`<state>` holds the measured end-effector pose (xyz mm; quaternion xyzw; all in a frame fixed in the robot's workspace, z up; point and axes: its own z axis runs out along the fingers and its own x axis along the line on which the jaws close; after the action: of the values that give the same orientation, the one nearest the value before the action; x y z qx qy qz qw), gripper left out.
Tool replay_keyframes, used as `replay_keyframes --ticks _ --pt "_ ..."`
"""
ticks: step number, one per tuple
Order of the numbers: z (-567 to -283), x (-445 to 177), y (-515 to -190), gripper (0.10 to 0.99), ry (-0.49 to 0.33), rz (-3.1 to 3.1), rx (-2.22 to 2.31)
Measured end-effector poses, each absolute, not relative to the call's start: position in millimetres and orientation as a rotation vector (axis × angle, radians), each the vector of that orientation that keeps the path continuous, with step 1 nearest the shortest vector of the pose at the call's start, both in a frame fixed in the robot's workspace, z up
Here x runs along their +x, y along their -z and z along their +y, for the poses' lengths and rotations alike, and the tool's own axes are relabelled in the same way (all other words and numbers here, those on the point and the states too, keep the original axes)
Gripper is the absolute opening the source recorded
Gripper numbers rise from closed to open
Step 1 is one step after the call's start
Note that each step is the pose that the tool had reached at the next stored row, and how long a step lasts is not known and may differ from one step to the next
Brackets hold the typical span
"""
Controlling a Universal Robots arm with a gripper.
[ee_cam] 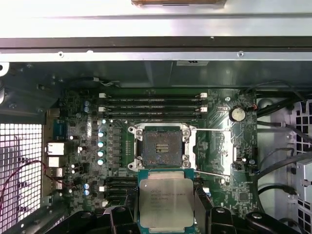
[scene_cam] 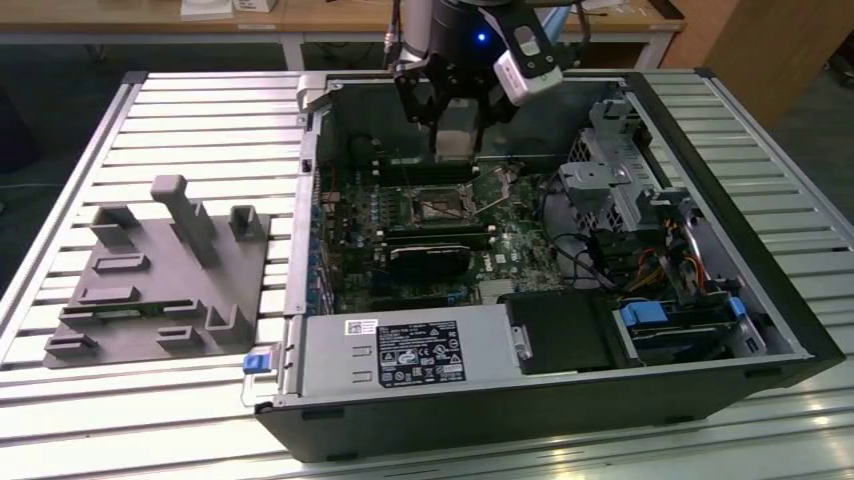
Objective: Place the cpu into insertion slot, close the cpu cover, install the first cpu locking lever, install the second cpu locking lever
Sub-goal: 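Place the cpu into insertion slot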
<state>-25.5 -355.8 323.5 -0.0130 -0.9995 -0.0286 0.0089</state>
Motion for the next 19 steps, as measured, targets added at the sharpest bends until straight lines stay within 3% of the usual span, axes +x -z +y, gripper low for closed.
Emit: replay_keyframes --ticks 19 --pt "-356 -26 -308 0.541 0.087 -3.122 -0.04"
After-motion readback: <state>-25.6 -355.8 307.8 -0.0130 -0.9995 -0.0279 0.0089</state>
